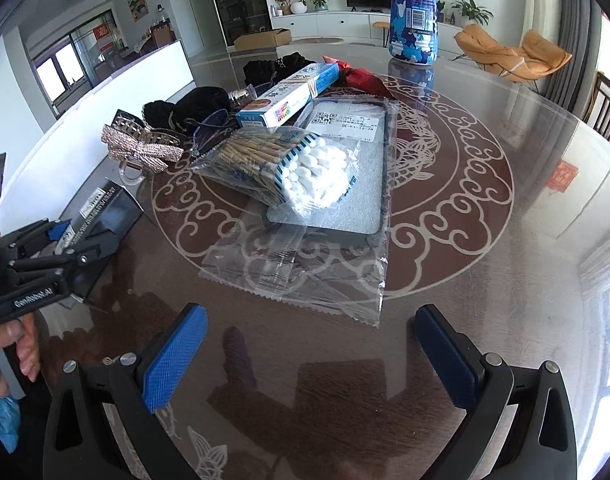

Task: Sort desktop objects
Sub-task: 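Lift the black box with the left gripper while the right gripper grasps the cotton swab bag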

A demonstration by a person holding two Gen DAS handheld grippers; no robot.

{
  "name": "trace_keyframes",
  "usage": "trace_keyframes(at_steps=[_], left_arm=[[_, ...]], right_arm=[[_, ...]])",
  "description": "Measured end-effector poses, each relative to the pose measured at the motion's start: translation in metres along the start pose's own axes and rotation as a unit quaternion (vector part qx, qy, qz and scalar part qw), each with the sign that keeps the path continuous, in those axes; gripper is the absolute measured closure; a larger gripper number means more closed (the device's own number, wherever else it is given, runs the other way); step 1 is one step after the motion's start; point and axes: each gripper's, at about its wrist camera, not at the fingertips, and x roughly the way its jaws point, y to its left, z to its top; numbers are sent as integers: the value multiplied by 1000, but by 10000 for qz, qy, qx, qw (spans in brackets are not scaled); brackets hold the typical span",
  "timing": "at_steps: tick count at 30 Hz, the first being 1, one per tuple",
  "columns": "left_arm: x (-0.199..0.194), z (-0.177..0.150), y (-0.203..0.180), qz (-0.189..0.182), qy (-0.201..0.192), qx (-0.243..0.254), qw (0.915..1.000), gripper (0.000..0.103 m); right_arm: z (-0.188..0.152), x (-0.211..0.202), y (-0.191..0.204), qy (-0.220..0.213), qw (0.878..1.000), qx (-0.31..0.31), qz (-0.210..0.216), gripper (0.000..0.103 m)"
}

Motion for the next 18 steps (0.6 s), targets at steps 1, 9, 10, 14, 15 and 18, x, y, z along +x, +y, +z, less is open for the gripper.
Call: trace_keyframes(at_steps=[1, 9, 10, 14, 15, 18], left_arm=[[1, 2, 0, -6, -9, -22, 10000, 45], [-1, 2, 7, 64, 62, -135, 9999, 45], [-2, 1, 10, 85, 78, -189, 9998, 45], [-6, -1, 25, 68, 134, -463, 9988, 45], [-6, -1, 28, 25, 130, -532, 9985, 45], [-7, -2, 29, -15, 126, -593, 9982, 45]], right_arm=[[7, -8, 4, -242, 9996, -115, -126, 0], [77, 45, 68, 378, 9517, -2960, -729, 0], [78, 57, 70, 581, 9430, -3184, -772, 0], [82, 71, 66, 1043, 9434, -3139, -220, 9], [84, 71, 65, 1148, 9480, -2970, -29, 26], [79, 63, 67, 1139, 9564, -2688, 118, 54]])
